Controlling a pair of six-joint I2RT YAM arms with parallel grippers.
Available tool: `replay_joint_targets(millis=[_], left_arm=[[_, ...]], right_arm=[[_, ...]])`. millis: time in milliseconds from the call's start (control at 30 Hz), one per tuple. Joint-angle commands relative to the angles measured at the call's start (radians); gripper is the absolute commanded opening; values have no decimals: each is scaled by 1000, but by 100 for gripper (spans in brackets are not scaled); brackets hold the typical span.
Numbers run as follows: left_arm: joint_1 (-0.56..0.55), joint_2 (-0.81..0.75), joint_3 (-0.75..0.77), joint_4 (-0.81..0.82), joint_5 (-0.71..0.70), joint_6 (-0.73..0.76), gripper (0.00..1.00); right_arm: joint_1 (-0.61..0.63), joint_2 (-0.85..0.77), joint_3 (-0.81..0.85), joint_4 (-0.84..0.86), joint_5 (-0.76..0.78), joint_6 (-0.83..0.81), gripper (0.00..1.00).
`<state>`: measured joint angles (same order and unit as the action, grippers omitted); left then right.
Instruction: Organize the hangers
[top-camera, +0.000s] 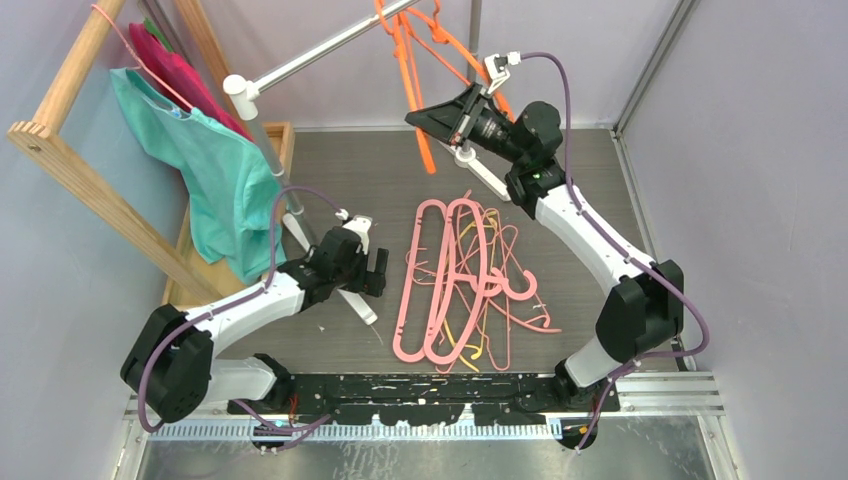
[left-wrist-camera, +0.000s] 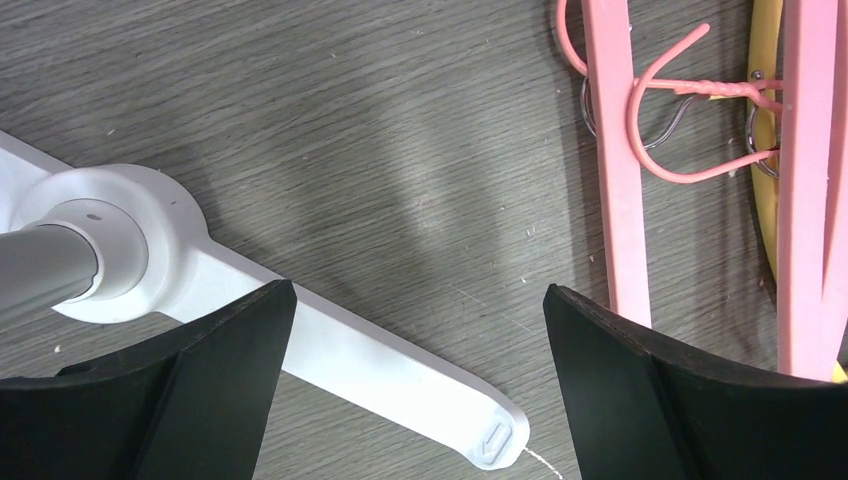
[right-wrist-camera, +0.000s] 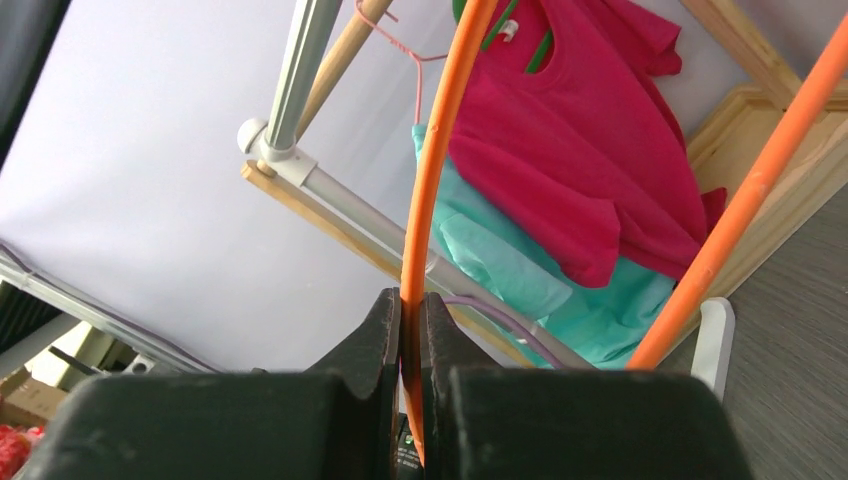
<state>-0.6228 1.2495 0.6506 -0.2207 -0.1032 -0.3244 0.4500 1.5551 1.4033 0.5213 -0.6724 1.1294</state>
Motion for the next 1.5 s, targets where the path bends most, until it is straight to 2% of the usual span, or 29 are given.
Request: replay_joint_targets(millis=[0, 500, 733, 767, 867, 933, 1067, 1200, 1267, 1400, 1467], left_arm=[[0, 5, -2, 39, -20, -4, 98], [1, 12, 7, 31, -32, 1, 98], [0, 55, 24, 19, -39, 7, 98], [1, 57, 26, 18, -39, 6, 98], [0, 60, 27, 17, -38, 6, 98], [0, 61, 29, 14, -38, 4, 98], [0, 55, 29, 11, -36, 2, 98], [0, 44, 26, 11, -33, -1, 98], [1, 40, 24, 11, -33, -1, 98], [1, 37, 23, 11, -32, -1, 98], [0, 38, 23, 12, -32, -1, 98]], right_arm=[[-42, -26, -33, 131, -7, 93, 1], [-225, 91, -52, 358, 3, 288, 1], [-263, 190, -27, 513, -34, 432, 1], [-266, 194, -29, 539, -39, 445, 2], [-269, 173, -47, 546, -44, 435, 19], [-273, 139, -58, 502, -43, 392, 27], [-277, 43, -74, 344, -26, 244, 52], [-277, -81, -77, 96, 42, -4, 68], [-277, -139, -73, -9, 83, -103, 72], [-277, -228, -41, -245, 154, -289, 75], [-277, -259, -36, -289, 157, -347, 75]])
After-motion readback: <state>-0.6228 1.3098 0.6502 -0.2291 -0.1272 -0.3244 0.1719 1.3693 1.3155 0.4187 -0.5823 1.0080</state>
